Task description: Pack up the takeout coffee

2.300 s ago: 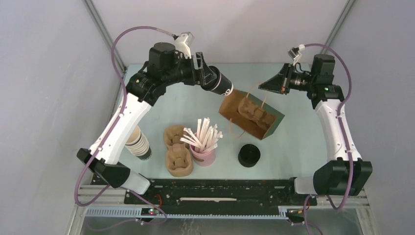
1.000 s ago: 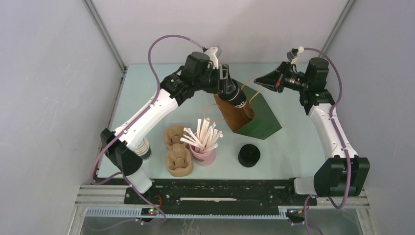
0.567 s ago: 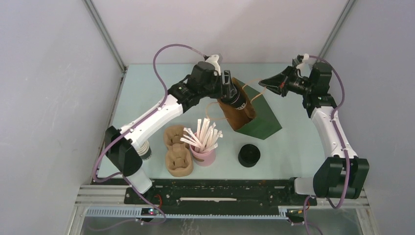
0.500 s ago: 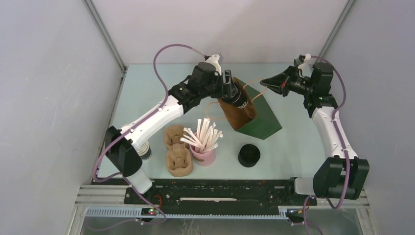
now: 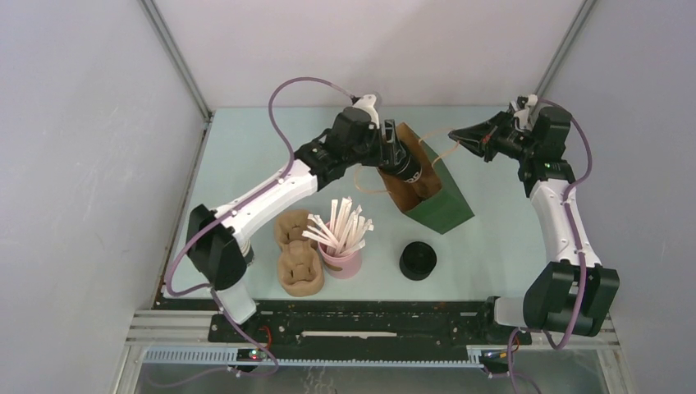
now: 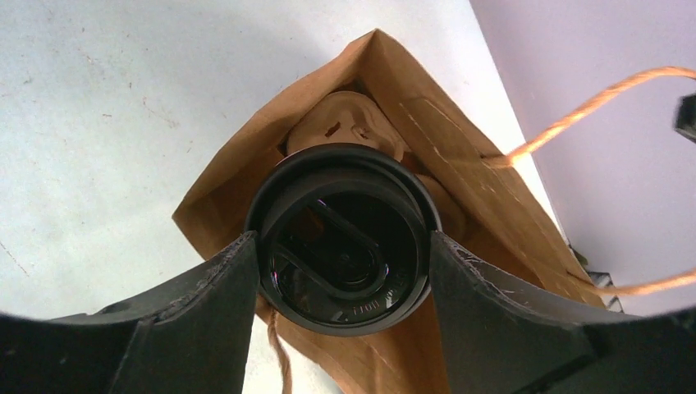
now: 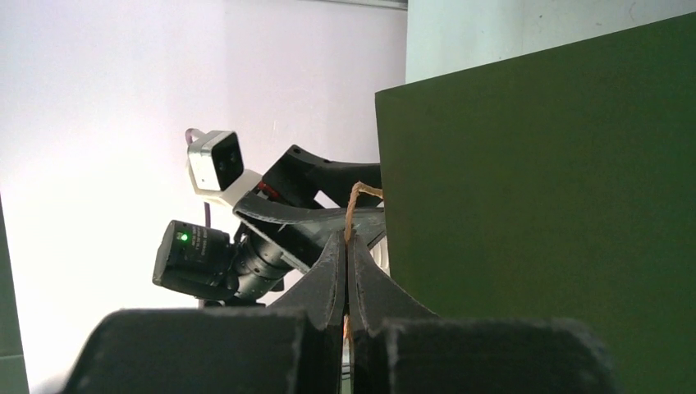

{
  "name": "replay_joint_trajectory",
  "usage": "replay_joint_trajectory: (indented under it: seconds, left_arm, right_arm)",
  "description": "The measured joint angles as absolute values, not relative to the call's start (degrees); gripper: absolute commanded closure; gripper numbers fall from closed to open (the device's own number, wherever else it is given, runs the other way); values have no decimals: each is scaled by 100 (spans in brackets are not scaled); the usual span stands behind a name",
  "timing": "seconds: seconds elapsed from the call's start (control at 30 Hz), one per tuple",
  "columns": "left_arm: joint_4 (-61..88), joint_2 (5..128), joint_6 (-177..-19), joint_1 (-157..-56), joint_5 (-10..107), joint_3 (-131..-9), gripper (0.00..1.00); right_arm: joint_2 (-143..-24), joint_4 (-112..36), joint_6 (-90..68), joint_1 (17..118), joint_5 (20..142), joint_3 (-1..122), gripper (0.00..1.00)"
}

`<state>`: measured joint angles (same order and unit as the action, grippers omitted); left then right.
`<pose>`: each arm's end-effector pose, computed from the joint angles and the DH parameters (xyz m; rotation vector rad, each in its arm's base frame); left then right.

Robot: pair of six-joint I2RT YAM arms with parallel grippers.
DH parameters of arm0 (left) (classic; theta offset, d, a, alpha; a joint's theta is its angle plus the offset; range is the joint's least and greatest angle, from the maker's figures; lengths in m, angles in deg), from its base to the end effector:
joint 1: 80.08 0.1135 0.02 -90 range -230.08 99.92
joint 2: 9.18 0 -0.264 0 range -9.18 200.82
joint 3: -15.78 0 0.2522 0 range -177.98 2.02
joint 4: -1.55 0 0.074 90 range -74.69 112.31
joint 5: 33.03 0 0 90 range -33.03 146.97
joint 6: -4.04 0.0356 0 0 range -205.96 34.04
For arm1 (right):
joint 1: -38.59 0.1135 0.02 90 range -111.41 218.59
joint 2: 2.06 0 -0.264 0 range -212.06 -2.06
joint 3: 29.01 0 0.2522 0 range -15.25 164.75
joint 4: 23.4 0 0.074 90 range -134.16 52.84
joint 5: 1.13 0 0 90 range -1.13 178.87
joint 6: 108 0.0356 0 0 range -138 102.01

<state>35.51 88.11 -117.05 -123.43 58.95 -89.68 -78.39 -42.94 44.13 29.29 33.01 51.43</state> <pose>0.2930 -0.2749 0.3635 0.2027 2.1016 -0.7722 0.3006 -0.0194 0.3631 0.4745 1.9416 1.5078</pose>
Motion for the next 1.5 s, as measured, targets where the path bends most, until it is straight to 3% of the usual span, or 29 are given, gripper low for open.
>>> replay_joint_trajectory:
  seconds: [0.83, 1.5]
  left_arm:
    - [3988, 10252, -12162, -12641, 6762, -10614, 76]
    - [4603, 9548, -11626, -12219, 7097, -10409, 76]
  right_arm:
    - [-8064, -4025, 5152, 2940, 3448, 5143, 100]
    - [-8733, -419, 8498, 4603, 3854, 5143, 100]
